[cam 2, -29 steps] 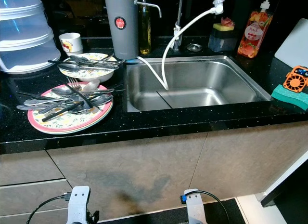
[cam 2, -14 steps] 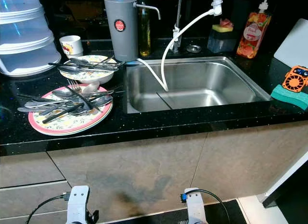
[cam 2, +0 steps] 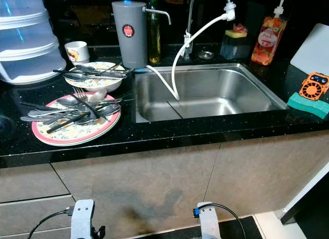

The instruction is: Kitchen organization

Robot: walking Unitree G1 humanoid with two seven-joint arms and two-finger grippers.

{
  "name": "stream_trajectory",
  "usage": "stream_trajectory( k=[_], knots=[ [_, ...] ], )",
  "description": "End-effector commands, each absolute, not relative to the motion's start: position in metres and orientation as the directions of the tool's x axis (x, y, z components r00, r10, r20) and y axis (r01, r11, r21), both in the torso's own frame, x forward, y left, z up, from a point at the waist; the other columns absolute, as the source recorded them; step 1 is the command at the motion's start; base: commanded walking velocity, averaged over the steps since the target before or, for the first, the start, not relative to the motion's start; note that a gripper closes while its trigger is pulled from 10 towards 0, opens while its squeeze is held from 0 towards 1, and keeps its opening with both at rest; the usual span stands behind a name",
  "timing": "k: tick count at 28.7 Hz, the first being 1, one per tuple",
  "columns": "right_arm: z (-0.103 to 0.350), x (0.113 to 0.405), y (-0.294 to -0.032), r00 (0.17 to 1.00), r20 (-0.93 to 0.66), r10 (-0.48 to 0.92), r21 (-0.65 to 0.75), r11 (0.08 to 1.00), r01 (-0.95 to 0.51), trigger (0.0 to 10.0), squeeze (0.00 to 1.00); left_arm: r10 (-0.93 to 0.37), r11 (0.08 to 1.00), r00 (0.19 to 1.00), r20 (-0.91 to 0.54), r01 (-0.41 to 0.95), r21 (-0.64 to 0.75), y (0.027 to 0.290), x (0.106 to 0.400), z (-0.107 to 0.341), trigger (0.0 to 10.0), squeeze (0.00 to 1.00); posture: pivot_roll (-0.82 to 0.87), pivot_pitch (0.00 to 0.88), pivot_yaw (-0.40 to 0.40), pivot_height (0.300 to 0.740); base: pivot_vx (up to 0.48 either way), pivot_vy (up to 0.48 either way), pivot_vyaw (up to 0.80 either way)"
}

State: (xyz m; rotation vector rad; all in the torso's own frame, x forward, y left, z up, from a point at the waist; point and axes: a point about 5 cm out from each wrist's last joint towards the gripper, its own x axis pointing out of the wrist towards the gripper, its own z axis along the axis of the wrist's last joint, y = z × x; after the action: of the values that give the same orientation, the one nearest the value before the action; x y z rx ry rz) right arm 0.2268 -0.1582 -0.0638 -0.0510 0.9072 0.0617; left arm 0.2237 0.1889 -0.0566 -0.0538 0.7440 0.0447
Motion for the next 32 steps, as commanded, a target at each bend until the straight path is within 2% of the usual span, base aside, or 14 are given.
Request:
stream_trajectory(
  k=[1,21,26,32],
  knots=[
    [-0.0686,0.2192,-0.1588,0.593,-0.805,0.031,-0.023,0.996,-0.084,10.0,0.0,0.032,0.999,0.728,-0.684,-0.051,-0.008,0.1905,0.2187,-0.0594,10.0,0.0,-0.03,0.017,-0.008,0.74,0.0,0.0,0.0],
    [-0.0676,0.2208,-0.1594,0.594,-0.803,0.04,-0.017,0.996,-0.089,10.0,0.0,0.039,0.999,0.705,-0.708,-0.042,0.012,0.1891,0.2135,-0.0635,10.0,0.0,-0.02,0.036,-0.014,0.74,0.0,0.0,0.0],
    [-0.0662,0.2231,-0.1603,0.596,-0.802,0.04,-0.017,0.996,-0.09,10.0,0.0,0.034,0.999,0.71,-0.704,-0.031,0.017,0.1874,0.2152,-0.0625,10.0,0.0,-0.01,0.068,-0.02,0.74,0.0,0.0,0.0],
    [-0.0655,0.2243,-0.1596,0.597,-0.801,0.038,-0.005,0.998,-0.069,10.0,0.0,0.021,1.0,0.711,-0.703,-0.007,0.023,0.1884,0.2121,-0.0634,10.0,0.0,-0.01,0.118,0.008,0.74,0.0,0.0,0.0]
  ],
)
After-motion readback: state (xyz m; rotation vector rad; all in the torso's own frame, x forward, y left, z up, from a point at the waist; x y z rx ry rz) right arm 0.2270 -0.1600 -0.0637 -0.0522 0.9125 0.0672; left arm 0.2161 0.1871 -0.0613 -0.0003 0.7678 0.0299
